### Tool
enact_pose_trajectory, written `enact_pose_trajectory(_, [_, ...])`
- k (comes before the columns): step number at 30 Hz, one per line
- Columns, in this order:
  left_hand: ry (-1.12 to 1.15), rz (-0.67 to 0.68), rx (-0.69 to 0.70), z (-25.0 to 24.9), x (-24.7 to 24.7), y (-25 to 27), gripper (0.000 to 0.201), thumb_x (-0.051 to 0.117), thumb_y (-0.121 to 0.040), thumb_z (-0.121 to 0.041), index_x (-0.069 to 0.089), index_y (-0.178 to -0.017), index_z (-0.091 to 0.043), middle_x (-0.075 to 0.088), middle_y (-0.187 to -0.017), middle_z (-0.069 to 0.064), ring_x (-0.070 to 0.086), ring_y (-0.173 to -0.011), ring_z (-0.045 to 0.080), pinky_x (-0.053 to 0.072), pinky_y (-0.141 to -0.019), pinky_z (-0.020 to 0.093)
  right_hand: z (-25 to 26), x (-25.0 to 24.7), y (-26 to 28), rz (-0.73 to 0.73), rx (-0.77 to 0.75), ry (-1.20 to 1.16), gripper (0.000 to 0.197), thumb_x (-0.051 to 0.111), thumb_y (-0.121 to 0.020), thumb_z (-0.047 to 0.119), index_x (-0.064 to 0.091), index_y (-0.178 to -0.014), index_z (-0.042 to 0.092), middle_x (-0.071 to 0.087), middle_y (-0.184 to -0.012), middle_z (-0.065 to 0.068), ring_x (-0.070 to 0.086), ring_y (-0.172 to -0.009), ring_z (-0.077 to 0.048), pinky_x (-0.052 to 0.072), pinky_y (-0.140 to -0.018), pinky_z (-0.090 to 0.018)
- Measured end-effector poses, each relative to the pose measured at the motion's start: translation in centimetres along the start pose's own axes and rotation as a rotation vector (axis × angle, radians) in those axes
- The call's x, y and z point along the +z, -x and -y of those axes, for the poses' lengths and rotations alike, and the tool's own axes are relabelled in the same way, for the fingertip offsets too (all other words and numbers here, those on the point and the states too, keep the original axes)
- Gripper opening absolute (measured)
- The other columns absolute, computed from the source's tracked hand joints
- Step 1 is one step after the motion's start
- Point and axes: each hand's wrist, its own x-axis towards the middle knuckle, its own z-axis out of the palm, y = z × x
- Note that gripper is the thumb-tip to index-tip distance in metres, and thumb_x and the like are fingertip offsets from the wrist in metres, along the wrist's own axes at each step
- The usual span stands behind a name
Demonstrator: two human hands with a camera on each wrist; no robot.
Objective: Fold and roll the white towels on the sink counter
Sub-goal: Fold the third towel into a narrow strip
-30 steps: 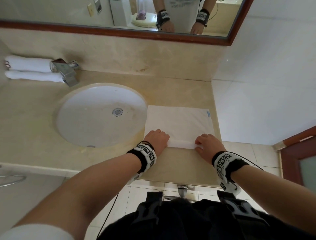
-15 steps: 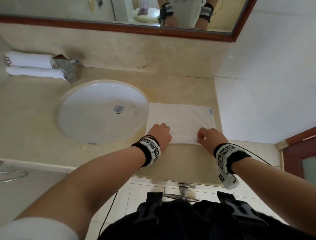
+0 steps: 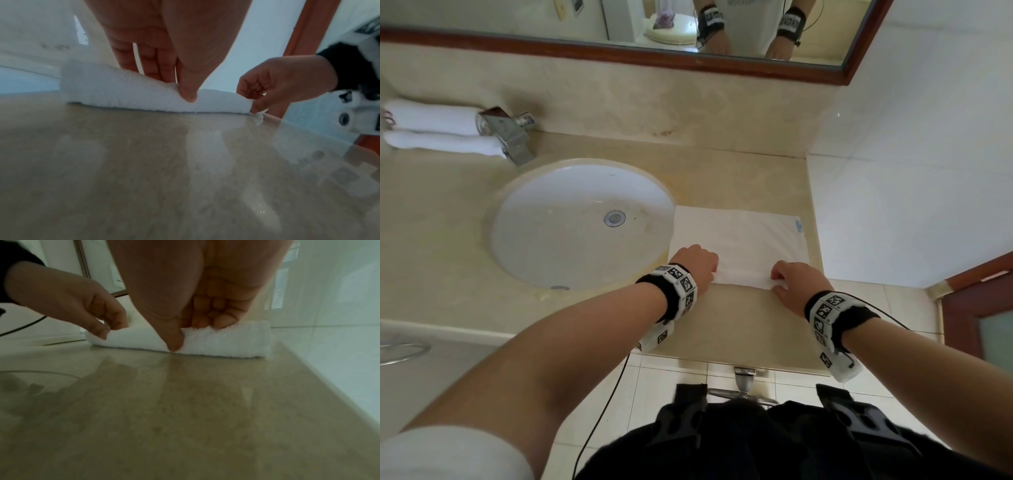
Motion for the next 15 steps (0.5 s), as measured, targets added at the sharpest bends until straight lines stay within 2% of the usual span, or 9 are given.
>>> enact_pose_trajectory(3, [0.015,-0.031,-0.013,0.3,0.1,-0.1,0.023,0.048,-0.096,-0.026,0.062,-0.112,-0.017,0.053,-0.118,0.005,0.045,-0.113,0.023,0.041,-0.094,0.034,-0.2,-0.4,-0.2,0.002,-0.021,0.041,0.022,0.049,-0.093,0.026,0.060,-0.111,0.022,0.061,-0.109,-0.001,0.054,-0.104,-0.020,0.046,-0.085,-0.032])
enact_pose_trajectory(6, [0.001,-0.093,-0.042,0.1,0.3,-0.2,0.023,0.049,-0.095,-0.023,0.068,-0.108,-0.016,0.047,-0.116,0.005,0.043,-0.109,0.023,0.042,-0.091,0.034,-0.3,-0.4,-0.7,-0.026,-0.034,0.029,0.026,0.047,-0.096,0.025,0.064,-0.114,0.020,0.054,-0.116,0.000,0.048,-0.111,-0.019,0.043,-0.091,-0.032])
enact_pose_trajectory(9, [-0.084,-0.084,-0.026,-0.2,0.3,-0.2,0.024,0.044,-0.095,-0.017,0.064,-0.108,-0.014,0.051,-0.115,0.006,0.046,-0.108,0.024,0.040,-0.088,0.033,-0.1,-0.3,-0.8,-0.019,-0.008,-0.015,0.027,0.046,-0.096,0.023,0.063,-0.116,0.022,0.058,-0.113,0.001,0.049,-0.108,-0.019,0.043,-0.091,-0.031])
enact_pose_trajectory(13, [-0.187,-0.110,0.003,-0.4,0.0,-0.1,0.019,0.042,-0.092,-0.011,0.057,-0.104,-0.013,0.061,-0.105,0.006,0.053,-0.101,0.025,0.037,-0.082,0.032,-0.1,-0.8,-0.6,-0.066,0.084,-0.088,0.013,0.052,-0.093,0.026,0.057,-0.104,0.025,0.054,-0.094,0.001,0.056,-0.091,-0.021,0.044,-0.080,-0.029])
enact_pose_trajectory(15, [-0.261,-0.094,0.051,-0.7,0.0,0.1,0.022,0.041,-0.090,-0.007,0.060,-0.100,-0.013,0.061,-0.102,0.005,0.052,-0.101,0.024,0.036,-0.082,0.032,-0.2,-0.8,-0.8,-0.070,0.073,-0.081,0.011,0.054,-0.092,0.028,0.061,-0.100,0.024,0.057,-0.096,0.000,0.055,-0.096,-0.020,0.045,-0.081,-0.031])
